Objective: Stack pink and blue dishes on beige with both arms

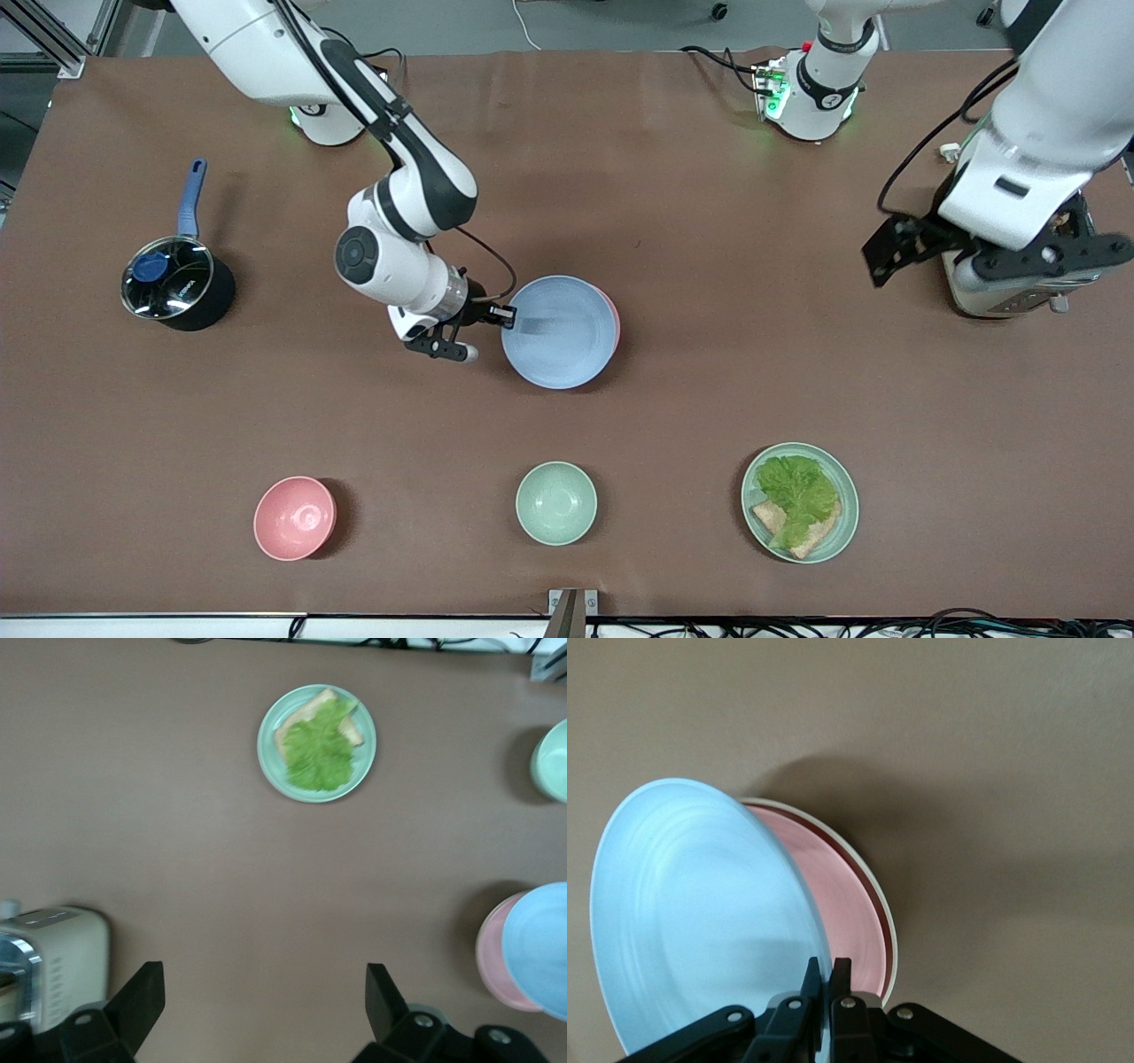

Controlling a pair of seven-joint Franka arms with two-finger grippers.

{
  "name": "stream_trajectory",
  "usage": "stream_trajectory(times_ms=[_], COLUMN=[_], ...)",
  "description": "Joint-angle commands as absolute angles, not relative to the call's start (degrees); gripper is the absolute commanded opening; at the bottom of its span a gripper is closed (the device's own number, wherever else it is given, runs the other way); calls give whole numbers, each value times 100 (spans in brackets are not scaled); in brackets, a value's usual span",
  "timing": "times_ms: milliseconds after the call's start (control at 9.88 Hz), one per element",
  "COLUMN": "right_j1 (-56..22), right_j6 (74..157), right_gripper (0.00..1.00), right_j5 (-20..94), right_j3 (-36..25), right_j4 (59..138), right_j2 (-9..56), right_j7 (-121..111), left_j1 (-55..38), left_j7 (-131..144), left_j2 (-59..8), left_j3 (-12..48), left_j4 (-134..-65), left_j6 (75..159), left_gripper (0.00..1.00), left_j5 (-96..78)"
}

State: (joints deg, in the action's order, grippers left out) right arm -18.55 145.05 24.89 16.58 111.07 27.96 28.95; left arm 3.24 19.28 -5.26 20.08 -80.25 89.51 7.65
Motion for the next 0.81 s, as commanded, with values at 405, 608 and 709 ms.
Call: stream_trajectory(times_ms=[405, 608, 709], right_j1=[-2092, -2039, -2022], right_j6=[15205, 15144, 15135], right_gripper=[4, 65, 94], right_j5=[2435, 2435, 2435], right_j3=[1652, 1661, 1652], right_j4=[11531, 11522, 11522], right_j2=[2882, 2892, 2839], right_j7=[3006, 3006, 2997], left_j1=[-88, 156, 193], left_j7=[519, 641, 642], left_j2=[141, 167, 184], left_j3=[703, 1053, 1098], left_j4=[-8692, -8701, -8736], left_j6=[8464, 8368, 8350], left_gripper=[100, 100, 100], left_j5=[141, 114, 106])
